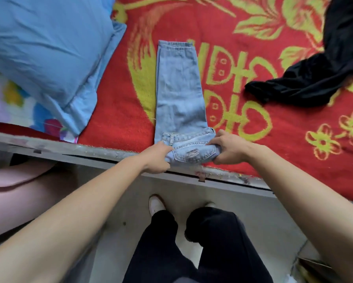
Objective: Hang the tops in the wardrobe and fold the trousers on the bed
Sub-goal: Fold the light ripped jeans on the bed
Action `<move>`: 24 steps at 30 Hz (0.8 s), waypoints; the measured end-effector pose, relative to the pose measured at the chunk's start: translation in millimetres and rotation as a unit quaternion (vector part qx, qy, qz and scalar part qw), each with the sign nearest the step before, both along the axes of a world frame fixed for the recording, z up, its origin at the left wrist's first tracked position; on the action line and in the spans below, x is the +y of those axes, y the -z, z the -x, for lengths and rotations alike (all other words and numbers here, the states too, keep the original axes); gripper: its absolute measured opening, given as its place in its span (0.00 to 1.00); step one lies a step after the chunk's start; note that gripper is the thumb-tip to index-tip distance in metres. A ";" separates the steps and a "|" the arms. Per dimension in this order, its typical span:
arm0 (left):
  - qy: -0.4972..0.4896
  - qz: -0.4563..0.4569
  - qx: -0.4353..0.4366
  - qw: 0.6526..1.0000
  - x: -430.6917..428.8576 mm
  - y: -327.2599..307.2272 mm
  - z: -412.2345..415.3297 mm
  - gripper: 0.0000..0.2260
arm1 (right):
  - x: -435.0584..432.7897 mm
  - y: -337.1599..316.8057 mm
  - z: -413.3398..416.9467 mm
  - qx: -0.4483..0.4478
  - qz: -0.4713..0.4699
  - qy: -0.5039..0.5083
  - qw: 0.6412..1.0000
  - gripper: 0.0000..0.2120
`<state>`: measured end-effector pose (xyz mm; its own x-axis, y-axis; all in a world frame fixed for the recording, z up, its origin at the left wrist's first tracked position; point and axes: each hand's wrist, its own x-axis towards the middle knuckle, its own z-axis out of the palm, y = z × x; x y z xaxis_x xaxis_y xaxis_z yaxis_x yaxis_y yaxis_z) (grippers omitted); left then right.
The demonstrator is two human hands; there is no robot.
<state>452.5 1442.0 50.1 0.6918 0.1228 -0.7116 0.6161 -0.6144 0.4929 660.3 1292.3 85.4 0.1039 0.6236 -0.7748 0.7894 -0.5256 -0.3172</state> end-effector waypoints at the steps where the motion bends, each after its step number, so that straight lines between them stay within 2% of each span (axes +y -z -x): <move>1: -0.015 0.002 -0.001 1.000 9.6 -4.3 -1.3 0.06 | 5.7 -2.2 -5.5 0.010 0.011 0.006 1.000 0.27; 2: -0.036 0.008 -0.003 0.999 21.8 -6.2 -3.8 0.05 | 12.7 -2.7 -13.3 0.020 0.019 0.023 0.999 0.25; 5: -0.130 0.046 0.012 0.990 70.0 -3.6 -19.4 0.18 | 44.0 2.0 -46.7 0.057 0.019 0.112 0.992 0.33; 7: -0.223 0.013 -0.034 0.974 103.0 5.9 -37.6 0.21 | 71.9 11.2 -72.8 0.065 -0.023 0.174 0.982 0.33; 10: -0.414 -0.104 -0.129 0.895 136.8 23.4 -65.2 0.25 | 110.9 40.6 -110.8 0.088 -0.118 0.325 0.934 0.33; 11: -0.424 -0.155 -0.138 0.882 142.1 31.1 -72.0 0.25 | 119.3 50.4 -119.5 0.066 -0.134 0.339 0.929 0.34; 12: -0.392 -0.200 -0.129 0.889 143.0 38.7 -77.4 0.26 | 123.7 59.4 -125.7 0.036 -0.136 0.321 0.937 0.35; 14: -0.262 -0.242 -0.108 0.928 135.3 53.8 -84.9 0.29 | 123.7 78.6 -128.3 -0.016 -0.120 0.225 0.967 0.33; 17: -0.079 -0.229 -0.079 0.967 108.4 76.1 -94.1 0.36 | 109.3 103.2 -114.9 -0.097 -0.099 0.032 0.990 0.40; 20: 0.039 -0.227 0.010 0.973 76.5 98.2 -101.5 0.48 | 88.4 125.4 -93.7 -0.157 -0.149 -0.110 0.970 0.49; 22: 0.067 -0.244 0.058 0.966 62.5 110.6 -102.3 0.56 | 79.6 138.7 -84.6 -0.154 -0.151 -0.141 0.966 0.54; 24: 0.077 -0.275 0.072 0.956 54.1 120.3 -100.6 0.55 | 75.7 151.1 -79.6 -0.153 -0.137 -0.140 0.969 0.56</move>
<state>553.1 1496.1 -70.3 0.6310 0.4102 -0.6585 0.5348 -0.8449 -0.0139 739.8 1368.0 -65.7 0.1001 0.8388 -0.5351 0.9679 -0.2068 -0.1431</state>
